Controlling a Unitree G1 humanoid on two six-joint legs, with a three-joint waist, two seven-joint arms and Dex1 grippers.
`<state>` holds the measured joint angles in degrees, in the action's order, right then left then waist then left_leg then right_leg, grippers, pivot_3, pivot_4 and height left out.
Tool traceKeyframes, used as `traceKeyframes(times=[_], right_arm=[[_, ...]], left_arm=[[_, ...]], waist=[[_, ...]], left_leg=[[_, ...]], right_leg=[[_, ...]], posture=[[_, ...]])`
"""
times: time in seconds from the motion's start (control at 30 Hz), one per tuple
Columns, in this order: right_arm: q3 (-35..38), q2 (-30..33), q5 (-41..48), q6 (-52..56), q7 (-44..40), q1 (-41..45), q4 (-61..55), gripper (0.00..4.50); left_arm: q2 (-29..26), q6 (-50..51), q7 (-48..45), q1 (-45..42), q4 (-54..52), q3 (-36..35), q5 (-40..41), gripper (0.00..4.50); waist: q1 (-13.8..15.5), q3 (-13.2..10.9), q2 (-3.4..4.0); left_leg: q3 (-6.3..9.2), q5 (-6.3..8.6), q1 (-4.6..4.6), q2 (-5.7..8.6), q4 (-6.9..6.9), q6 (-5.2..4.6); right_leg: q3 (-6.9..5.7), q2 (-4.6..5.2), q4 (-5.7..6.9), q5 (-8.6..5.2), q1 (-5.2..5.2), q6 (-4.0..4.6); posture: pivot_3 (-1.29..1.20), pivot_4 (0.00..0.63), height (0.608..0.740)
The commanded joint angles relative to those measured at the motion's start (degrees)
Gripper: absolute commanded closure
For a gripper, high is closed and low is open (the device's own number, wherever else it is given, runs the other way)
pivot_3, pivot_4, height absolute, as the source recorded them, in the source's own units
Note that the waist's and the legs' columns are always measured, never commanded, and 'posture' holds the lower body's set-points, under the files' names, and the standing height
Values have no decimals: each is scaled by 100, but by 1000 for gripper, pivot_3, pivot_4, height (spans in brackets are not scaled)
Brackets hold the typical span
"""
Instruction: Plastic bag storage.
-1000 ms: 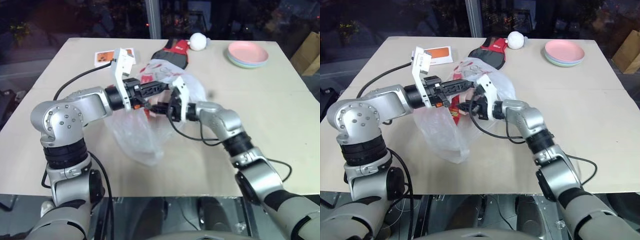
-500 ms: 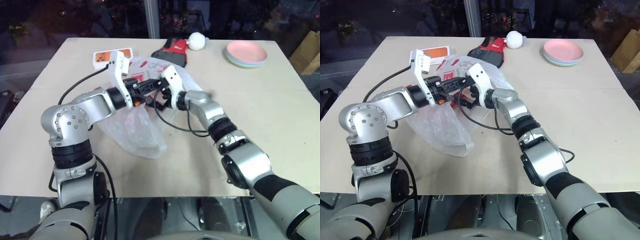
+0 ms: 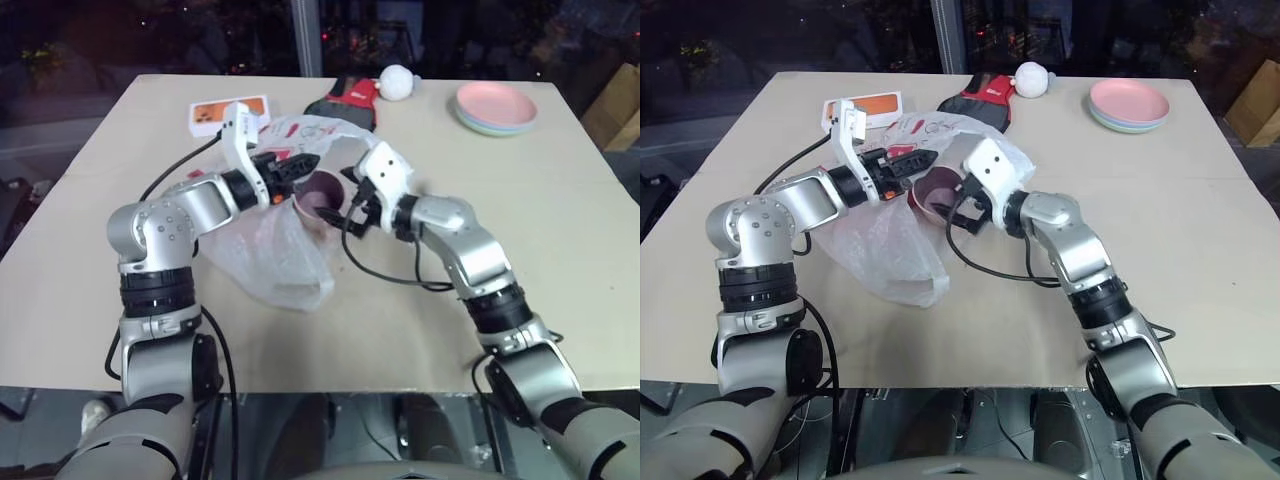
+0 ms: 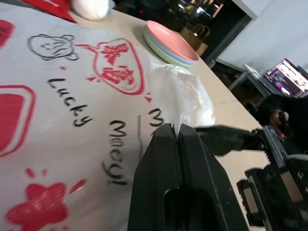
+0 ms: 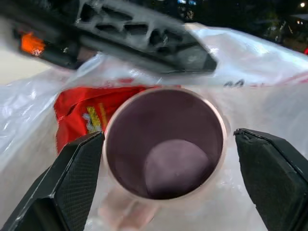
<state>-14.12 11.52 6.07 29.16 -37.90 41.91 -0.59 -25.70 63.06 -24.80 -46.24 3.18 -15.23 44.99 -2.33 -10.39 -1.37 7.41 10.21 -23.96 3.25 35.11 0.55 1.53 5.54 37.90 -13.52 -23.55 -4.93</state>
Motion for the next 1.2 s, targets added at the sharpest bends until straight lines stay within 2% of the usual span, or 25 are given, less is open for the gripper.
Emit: traceKeyframes(times=[0.03,0.17,0.27,0.37,0.6,0.7,0.93,1.0,1.03,1.07,1.13,1.2], right_arm=[[306,361,-13,569,243,-209,-1272,43],[859,467,237,1588,686,-508,-2048,43],[1210,270,449,2169,1015,-608,-2037,43],[1461,-88,611,2237,1294,-383,-1382,43],[1548,-353,445,894,1424,625,1297,43],[1481,-317,284,365,1458,885,2103,961],[1394,-206,128,-73,1395,1024,2465,4347],[1401,-195,144,-71,1371,1024,2405,4432],[1412,-186,171,-29,1354,1025,2328,4432],[1413,-174,198,32,1327,1025,2230,4500],[1422,-162,237,116,1275,1038,2122,4500],[1417,-150,254,165,1237,1055,2094,4500]], left_arm=[[-89,-69,-54,-77,-149,-73,23,4500],[-97,-18,-16,-32,-282,-68,44,4500],[-101,12,11,23,-368,-85,63,4500],[-152,-12,-51,80,-498,-22,49,4500],[-376,-11,-172,273,-863,64,19,4500],[-443,-3,-174,360,-1006,69,27,4500],[-528,-33,-180,452,-1136,58,26,4500],[-580,-14,-270,470,-1124,77,48,4500],[-631,72,-471,483,-1198,-54,305,4500],[-744,220,-736,500,-1284,-211,633,3955],[-1011,365,-1177,595,-1449,-336,1028,3272],[-1287,649,-1425,803,-1613,-511,1460,2324]], waist=[[1,0,0],[-2,0,0],[-6,0,-1],[-14,0,-1],[-18,-1,1],[-8,-1,1],[-18,-1,2],[-28,-1,2],[-31,-1,2],[-42,-3,4],[-49,-4,5],[-77,-4,6]], left_leg=[[0,0,0,0,0,0],[4,0,-1,-3,0,0],[2,0,1,-6,0,0],[-3,0,2,-9,0,-1],[-18,-1,7,-12,0,0],[-18,-1,7,-12,-2,0],[-18,-1,2,-12,-4,0],[-18,-1,3,-13,-4,0],[-18,-1,3,-13,-4,0],[-18,-1,3,-15,-4,0],[-18,-1,3,-18,-4,0],[-19,-1,2,-21,-4,0]], right_leg=[[0,1,0,0,0,0],[-3,-2,2,0,0,0],[-2,-4,2,-1,0,0],[1,-6,2,0,0,1],[10,-9,1,5,0,8],[10,-9,0,5,0,9],[9,-9,-6,5,-1,9],[9,-10,-4,5,-1,9],[9,-11,-4,5,-1,9],[9,-12,-3,5,-1,9],[9,-14,-4,5,-3,9],[9,-16,-6,5,-3,10]], posture=[[0,150,740],[0,150,740],[0,150,740],[0,150,740],[0,150,740],[0,150,740],[0,150,740],[0,150,740],[0,150,740],[0,150,740],[0,150,740],[0,150,740]])
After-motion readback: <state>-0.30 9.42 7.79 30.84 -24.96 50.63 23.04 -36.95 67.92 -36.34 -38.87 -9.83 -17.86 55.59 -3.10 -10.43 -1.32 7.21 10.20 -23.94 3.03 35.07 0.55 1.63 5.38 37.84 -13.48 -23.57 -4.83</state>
